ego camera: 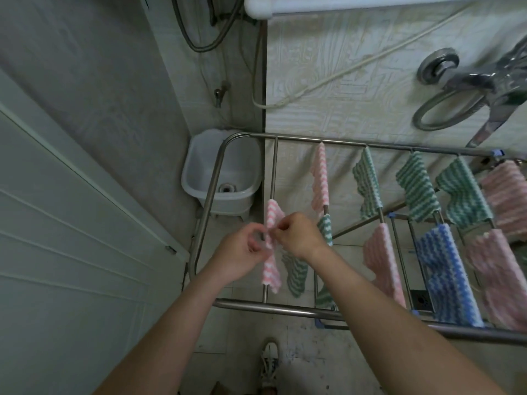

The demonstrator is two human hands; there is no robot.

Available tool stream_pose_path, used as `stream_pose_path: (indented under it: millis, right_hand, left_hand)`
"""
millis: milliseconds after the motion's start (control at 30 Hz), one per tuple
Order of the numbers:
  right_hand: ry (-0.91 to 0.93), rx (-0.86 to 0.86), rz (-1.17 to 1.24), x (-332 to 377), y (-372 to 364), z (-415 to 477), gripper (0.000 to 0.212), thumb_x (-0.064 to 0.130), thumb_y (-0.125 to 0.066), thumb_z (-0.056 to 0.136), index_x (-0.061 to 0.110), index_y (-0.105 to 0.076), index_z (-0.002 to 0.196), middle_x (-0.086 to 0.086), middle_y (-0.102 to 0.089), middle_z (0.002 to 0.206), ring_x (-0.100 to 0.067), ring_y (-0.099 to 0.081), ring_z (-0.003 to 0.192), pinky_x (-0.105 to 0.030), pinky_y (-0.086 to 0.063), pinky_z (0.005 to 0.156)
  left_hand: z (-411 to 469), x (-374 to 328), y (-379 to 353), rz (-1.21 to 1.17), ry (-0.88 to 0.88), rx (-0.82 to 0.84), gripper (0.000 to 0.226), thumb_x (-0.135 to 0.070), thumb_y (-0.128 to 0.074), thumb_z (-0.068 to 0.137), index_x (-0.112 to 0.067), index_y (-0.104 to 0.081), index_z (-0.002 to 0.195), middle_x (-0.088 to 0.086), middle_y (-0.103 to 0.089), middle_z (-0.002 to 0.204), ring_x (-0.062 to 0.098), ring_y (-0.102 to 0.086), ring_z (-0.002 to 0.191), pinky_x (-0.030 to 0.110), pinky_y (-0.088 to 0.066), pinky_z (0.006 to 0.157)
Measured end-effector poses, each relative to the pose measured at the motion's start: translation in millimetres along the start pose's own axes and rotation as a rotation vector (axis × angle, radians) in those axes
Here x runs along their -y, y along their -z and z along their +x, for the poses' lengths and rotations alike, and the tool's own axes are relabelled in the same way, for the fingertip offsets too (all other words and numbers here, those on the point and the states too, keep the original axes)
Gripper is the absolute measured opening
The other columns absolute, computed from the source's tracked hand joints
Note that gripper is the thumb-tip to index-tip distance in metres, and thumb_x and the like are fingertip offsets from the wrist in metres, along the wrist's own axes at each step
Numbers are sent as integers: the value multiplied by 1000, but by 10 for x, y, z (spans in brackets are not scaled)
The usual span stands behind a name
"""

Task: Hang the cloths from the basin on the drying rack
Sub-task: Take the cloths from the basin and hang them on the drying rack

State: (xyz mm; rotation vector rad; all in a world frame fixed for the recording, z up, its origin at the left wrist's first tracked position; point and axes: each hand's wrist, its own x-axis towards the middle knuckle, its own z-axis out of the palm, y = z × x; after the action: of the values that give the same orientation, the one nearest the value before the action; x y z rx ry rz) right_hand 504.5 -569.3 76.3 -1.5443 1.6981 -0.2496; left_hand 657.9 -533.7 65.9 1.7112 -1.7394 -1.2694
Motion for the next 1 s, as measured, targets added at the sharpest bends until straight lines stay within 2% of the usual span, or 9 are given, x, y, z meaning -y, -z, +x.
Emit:
stream_pose_path:
  millis: [133,267,400,533,667,767,867,933,1000]
  right_hand:
    - [-38,15,-40,17,-30,23,26,33,-66,86,15,-68,68,2,-55,54,-14,-52,53,-31,-43,61]
    - [-29,54,-76,66,-1,-20,19,34,-70,82,21,-65,71,-1,-68,72,-16,-65,71,-34,-54,72]
    - [14,-76,-84,105,-42,-21,20,35,-66,83,23,-56,95,-6,-69,88,-26,-66,84,-41,-55,79]
    - [-7,-68,-91,70,-146,8,40,33,-63,84,26,-51,121,-5,-72,91,-25,-68,86,-42,-55,81]
    - [-24,-51,-51,56,-150,9,35,28,-68,79,29,-50,109,-4,-70,91,-25,-68,81,-44,-57,77]
    - [-7,-56,9,30,-175,-25,24,32,-65,81,29,-49,98,-6,-69,84,-25,-68,76,-44,-57,74]
    - [-24,-24,79,49,-98,-99,22,33,-64,85,23,-52,101,-7,-70,89,-21,-68,79,-39,-56,77]
    - [-67,38,184,93,62,-165,24,33,-64,87,17,-56,104,-6,-69,93,-18,-66,83,-33,-54,76]
    - [-88,93,380,162,273,-258,20,29,-63,89,14,-59,101,-4,-66,85,-15,-63,75,-28,-51,66]
  left_hand:
    - [-153,40,-101,3,44,58,63,-21,-77,76,-33,-44,128,-1,-65,69,9,-65,61,29,-55,64]
    - [-243,-23,-36,-103,70,195,86,-11,-76,76,-41,-27,140,2,-69,69,15,-70,60,32,-58,61]
    - [-276,-55,13,-114,91,293,103,-12,-76,77,-51,-8,143,4,-69,66,20,-71,62,34,-58,62]
    - [-250,-103,36,73,39,248,108,-26,-79,75,-48,-1,145,-2,-68,72,8,-67,66,27,-54,67]
    - [-251,-128,26,-52,48,353,113,-8,-76,76,-43,4,147,-7,-61,67,0,-63,58,19,-48,58]
    - [-245,-108,20,-147,68,372,112,0,-73,77,-43,4,147,-7,-60,66,-1,-61,54,17,-48,56]
    - [-254,-101,43,-22,27,329,108,-16,-76,78,-47,0,147,-10,-61,70,1,-60,62,20,-46,61]
    - [-242,-88,44,68,-11,178,91,-29,-74,79,-50,-12,143,-8,-59,84,4,-57,70,20,-42,63]
    - [-222,-126,47,5,-77,-43,60,-30,-68,84,-42,-39,135,-11,-59,93,3,-57,77,17,-41,67]
